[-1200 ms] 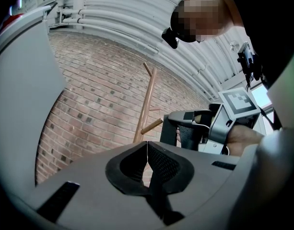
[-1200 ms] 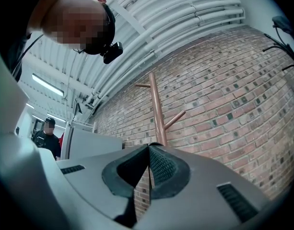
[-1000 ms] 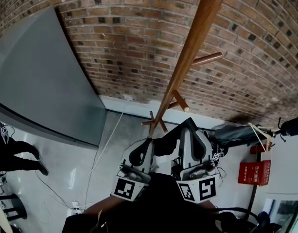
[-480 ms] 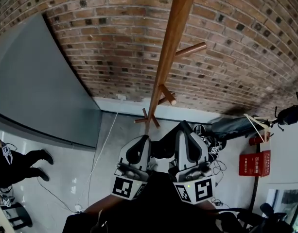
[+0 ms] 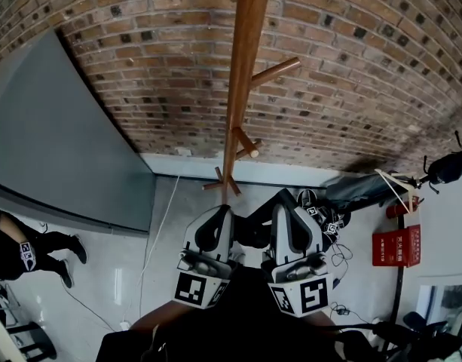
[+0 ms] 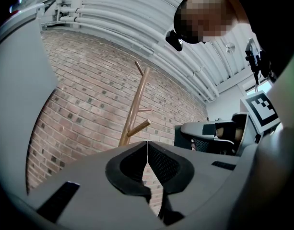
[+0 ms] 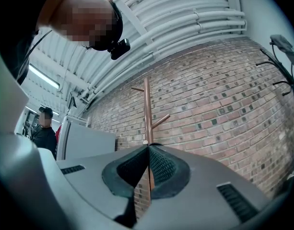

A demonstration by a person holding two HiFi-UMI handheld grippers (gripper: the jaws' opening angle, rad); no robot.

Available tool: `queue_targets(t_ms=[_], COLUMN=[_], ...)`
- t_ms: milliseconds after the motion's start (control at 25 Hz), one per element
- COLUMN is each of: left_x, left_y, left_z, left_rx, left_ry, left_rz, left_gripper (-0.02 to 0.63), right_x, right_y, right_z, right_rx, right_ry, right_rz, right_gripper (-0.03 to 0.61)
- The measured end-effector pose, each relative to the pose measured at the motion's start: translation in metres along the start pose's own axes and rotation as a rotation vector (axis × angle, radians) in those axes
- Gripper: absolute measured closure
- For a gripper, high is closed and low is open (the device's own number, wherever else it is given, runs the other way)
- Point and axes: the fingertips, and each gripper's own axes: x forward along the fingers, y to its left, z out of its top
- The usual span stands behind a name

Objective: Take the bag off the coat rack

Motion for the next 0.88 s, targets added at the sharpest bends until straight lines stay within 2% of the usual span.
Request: queue_targets(t_ms=[440, 880], left_x=[0.011, 0.014], left_y=[-0.016, -0.018], left_z=[0.007, 0.001], left_rx=[0.002, -0.001], left_ry=[0.001, 0.007], left_rz=[-0.040, -0.050], left_gripper=[0.595, 0.595], right_x=[-0.006, -0.008], right_y=[-0.014, -0.018], right_z=[0.000, 0.001], right_rx=[0.000, -0.006], right_ry=[0.010, 0.007], right_rz=[-0.042, -0.048], right_gripper=[0.558, 0.558])
